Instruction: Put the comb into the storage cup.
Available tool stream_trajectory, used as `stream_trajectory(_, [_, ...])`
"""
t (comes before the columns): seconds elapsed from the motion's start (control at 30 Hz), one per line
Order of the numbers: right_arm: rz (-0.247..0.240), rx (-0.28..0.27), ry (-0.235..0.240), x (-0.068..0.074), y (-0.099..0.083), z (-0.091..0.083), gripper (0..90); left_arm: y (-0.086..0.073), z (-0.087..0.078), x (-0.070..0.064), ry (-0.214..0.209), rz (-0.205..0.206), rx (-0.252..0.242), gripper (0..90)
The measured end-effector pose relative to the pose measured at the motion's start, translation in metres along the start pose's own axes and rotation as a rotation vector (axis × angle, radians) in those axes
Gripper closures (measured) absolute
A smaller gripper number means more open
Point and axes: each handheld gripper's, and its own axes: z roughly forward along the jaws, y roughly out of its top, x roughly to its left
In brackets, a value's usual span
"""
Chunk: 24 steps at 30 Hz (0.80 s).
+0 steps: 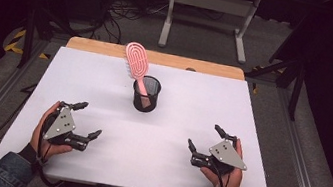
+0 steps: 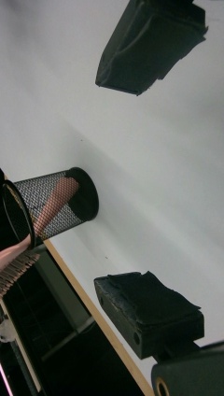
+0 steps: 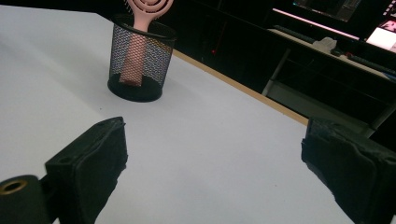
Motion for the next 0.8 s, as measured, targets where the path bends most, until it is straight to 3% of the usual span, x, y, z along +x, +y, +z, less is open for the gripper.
stream_trajectory(0.33, [0.016,0.006,0.014,-0.002,-0.002,-0.001,6.5,-0.011,-0.010,0.000,-0.007,-0.052,0.026,4.5])
stream_trajectory(0.8, [0.018,0.005,0.024,-0.002,-0.003,0.000,6.3,-0.011,-0.008,0.000,0.003,-0.047,0.034,2.7])
